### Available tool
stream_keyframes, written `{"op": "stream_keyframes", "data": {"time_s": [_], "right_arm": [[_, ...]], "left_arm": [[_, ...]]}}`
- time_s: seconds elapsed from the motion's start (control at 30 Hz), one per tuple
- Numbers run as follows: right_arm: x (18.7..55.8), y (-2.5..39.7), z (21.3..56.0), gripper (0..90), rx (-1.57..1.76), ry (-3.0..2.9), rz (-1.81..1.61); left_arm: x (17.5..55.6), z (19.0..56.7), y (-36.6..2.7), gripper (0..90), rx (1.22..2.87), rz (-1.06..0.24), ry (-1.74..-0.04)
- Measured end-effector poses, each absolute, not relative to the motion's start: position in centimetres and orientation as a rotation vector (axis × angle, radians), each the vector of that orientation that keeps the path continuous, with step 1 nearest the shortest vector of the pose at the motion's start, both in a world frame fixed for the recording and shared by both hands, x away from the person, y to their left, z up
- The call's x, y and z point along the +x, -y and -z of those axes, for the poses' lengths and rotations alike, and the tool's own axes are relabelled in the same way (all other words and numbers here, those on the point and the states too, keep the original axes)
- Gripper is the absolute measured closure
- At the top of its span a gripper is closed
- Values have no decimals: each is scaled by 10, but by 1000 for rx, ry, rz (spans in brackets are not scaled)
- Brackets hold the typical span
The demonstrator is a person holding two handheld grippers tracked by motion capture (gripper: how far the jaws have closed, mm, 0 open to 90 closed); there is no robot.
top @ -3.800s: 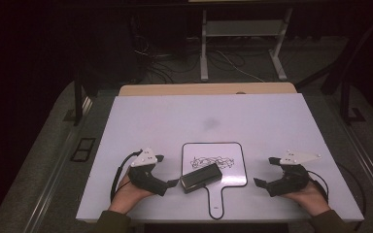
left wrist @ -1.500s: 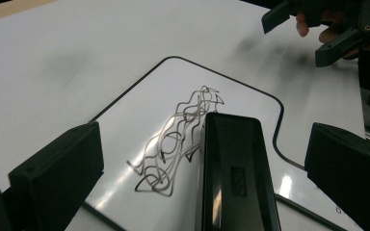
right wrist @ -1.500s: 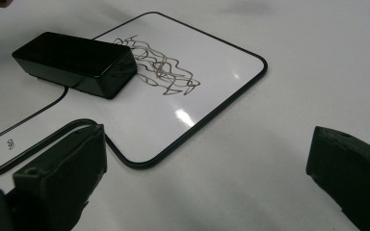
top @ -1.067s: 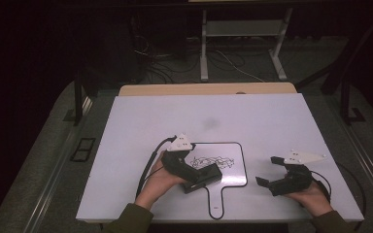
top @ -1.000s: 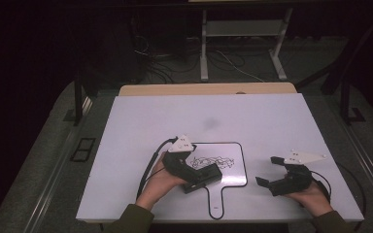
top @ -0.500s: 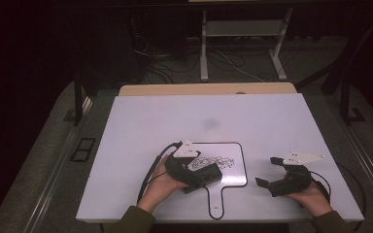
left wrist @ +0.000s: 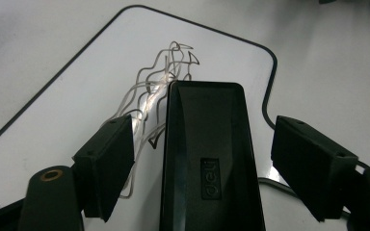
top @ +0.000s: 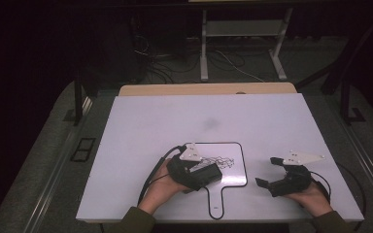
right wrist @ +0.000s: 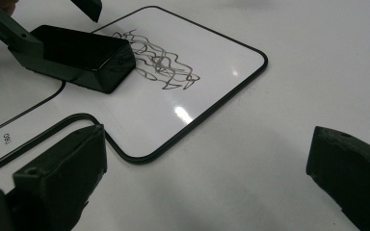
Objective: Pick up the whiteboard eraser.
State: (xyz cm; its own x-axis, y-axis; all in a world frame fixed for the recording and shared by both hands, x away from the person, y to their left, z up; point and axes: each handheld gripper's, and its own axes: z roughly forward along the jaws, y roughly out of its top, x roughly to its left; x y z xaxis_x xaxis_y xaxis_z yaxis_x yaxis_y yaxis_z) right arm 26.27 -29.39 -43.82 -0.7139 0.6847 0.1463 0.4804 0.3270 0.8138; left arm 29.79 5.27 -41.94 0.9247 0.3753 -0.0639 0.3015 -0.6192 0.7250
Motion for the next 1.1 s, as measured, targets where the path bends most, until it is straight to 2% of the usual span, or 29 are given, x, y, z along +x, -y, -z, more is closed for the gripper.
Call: {"op": "stream_keyframes", "data": {"time_s": [0.6,1.1], "right_arm": [[263,294,439,0,1059,-2370,-1327],[263,294,438,0,1061,-2367,-1327]], "left_arm": [[295,427,-45,323,2389,-110,-493],[296,430,-43,380,2417,-109,-498]]}}
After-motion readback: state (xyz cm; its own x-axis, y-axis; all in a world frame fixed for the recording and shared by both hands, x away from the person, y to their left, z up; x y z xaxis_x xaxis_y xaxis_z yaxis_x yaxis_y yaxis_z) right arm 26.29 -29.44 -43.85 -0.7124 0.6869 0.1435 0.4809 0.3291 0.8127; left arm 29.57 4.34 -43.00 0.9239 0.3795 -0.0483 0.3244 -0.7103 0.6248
